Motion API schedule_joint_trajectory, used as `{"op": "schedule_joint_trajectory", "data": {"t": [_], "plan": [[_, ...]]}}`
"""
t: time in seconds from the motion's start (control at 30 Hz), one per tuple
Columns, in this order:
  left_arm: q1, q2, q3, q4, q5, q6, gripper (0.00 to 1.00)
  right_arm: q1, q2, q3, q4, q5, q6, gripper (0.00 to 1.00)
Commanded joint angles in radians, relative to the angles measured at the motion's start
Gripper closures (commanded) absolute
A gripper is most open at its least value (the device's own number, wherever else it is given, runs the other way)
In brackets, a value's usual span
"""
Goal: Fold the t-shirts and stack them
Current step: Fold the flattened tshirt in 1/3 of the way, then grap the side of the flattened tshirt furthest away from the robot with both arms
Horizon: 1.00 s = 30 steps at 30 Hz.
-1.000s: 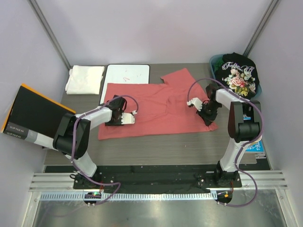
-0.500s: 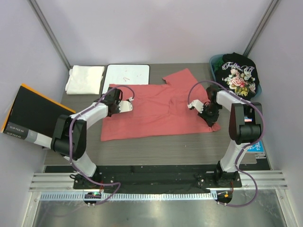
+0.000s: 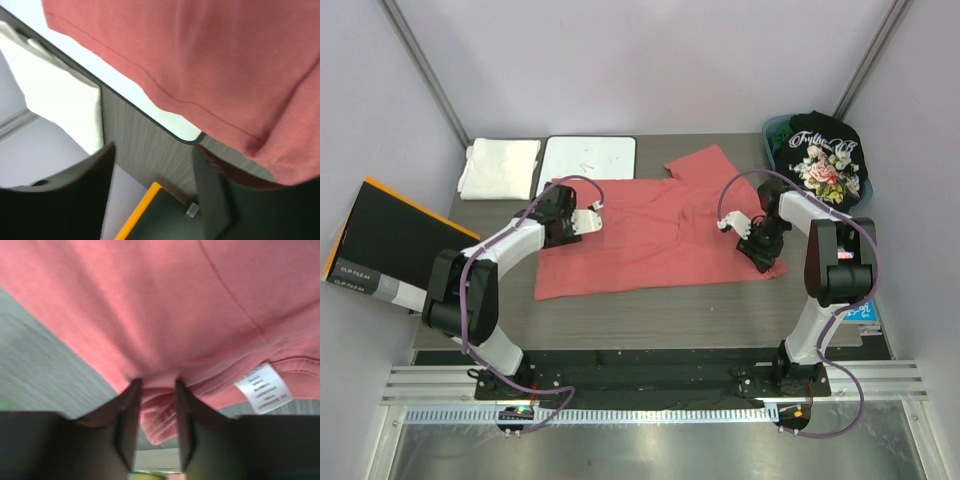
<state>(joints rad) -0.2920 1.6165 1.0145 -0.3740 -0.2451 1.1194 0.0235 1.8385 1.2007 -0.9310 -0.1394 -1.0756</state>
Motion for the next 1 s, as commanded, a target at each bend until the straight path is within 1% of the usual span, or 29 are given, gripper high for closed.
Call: {"op": "schedule_joint_trajectory", "data": {"t": [0.0,0.03,0.07,0.1,0.17,0.2,0.27,0.3,0.33,0.37,0.4,0.43,0.5,0.6,0.67,0.77,0.9,0.97], "plan": [[0.027,-0.024,0.065,0.144,0.004,-0.107,0.22,-0.010,-0.080,0.135,-0.100,-0.186,0.025,0.47],[0.030,-0.026,0.084,0.153,0.012,-0.148,0.19,-0.011,-0.081,0.178,-0.106,-0.237,0.052,0.44],[0.031,-0.018,0.104,0.164,0.015,-0.165,0.15,-0.011,-0.078,0.222,-0.106,-0.276,0.124,0.42],[0.031,-0.007,0.139,0.193,0.017,-0.182,0.10,-0.010,-0.047,0.317,-0.088,-0.334,0.169,0.41],[0.031,0.050,0.179,0.245,0.000,-0.216,0.05,-0.011,-0.007,0.408,-0.034,-0.354,0.286,0.40],[0.031,0.078,0.226,0.259,-0.011,-0.220,0.02,-0.011,0.046,0.480,0.050,-0.350,0.398,0.40],[0.033,0.149,0.289,0.276,-0.066,-0.234,0.01,-0.010,0.105,0.543,0.157,-0.330,0.482,0.40],[0.034,0.217,0.346,0.283,-0.083,-0.230,0.00,-0.011,0.135,0.609,0.190,-0.319,0.564,0.40],[0.034,0.258,0.372,0.288,-0.111,-0.222,0.00,-0.010,0.207,0.643,0.228,-0.303,0.609,0.40],[0.042,0.290,0.400,0.290,-0.115,-0.201,0.00,-0.011,0.246,0.684,0.256,-0.270,0.640,0.40],[0.045,0.348,0.442,0.296,-0.118,-0.187,0.00,-0.011,0.283,0.774,0.279,-0.266,0.663,0.40],[0.050,0.374,0.462,0.302,-0.120,-0.176,0.00,-0.011,0.360,0.819,0.287,-0.263,0.686,0.40],[0.057,0.423,0.527,0.300,-0.120,-0.138,0.00,-0.010,0.424,0.914,0.342,-0.227,0.721,0.40],[0.070,0.509,0.607,0.294,-0.128,-0.093,0.00,-0.011,0.530,1.022,0.385,-0.216,0.769,0.40],[0.079,0.562,0.668,0.285,-0.131,-0.083,0.00,-0.010,0.591,1.062,0.403,-0.215,0.807,0.41],[0.091,0.603,0.740,0.232,-0.122,-0.095,0.00,-0.011,0.625,1.094,0.458,-0.207,0.851,0.41],[0.109,0.622,0.763,0.204,-0.065,-0.082,0.00,-0.011,0.645,1.064,0.520,-0.212,0.878,0.41],[0.119,0.631,0.797,0.141,-0.020,-0.078,0.01,-0.011,0.651,1.056,0.540,-0.223,0.876,0.41]]}}
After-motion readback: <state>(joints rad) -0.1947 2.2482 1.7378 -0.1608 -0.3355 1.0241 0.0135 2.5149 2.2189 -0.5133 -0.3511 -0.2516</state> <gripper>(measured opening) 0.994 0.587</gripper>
